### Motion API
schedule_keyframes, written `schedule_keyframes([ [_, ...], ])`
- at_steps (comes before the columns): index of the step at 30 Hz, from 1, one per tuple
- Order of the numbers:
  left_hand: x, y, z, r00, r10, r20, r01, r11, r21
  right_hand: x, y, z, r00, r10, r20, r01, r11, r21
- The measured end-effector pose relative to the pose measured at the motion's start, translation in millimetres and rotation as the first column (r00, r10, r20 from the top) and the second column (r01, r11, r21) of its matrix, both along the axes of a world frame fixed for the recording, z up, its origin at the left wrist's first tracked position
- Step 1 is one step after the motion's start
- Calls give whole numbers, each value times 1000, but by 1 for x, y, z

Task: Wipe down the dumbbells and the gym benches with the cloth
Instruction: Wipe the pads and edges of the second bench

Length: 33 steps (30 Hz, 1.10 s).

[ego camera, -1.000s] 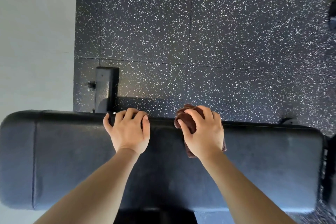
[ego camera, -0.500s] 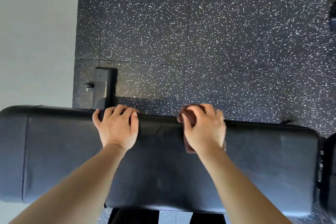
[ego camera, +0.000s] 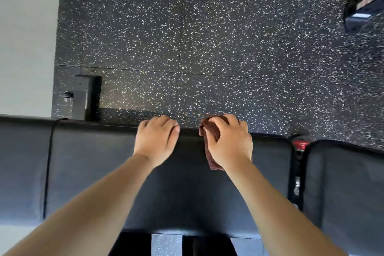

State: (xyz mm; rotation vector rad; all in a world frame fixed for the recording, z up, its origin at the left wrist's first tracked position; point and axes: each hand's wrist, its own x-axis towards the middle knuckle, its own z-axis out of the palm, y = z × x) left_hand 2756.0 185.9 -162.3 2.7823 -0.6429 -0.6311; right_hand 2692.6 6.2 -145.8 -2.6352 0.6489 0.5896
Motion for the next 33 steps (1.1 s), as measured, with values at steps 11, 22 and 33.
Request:
schedule_keyframes([
  [11, -29, -66, -9, 994, 12, 111, -26, 992, 122, -31, -74, 2, 993, -120, 8, 120, 992, -34],
  [22, -29, -68, -6, 996, 21, 83, -31, 992, 119, -61, -127, 4, 980, -195, 42, 197, 980, -39],
  [33, -33, -114, 30, 987, -42, -157, 37, 999, -37, -67, -160, 55, 974, -184, 133, 203, 968, -148],
])
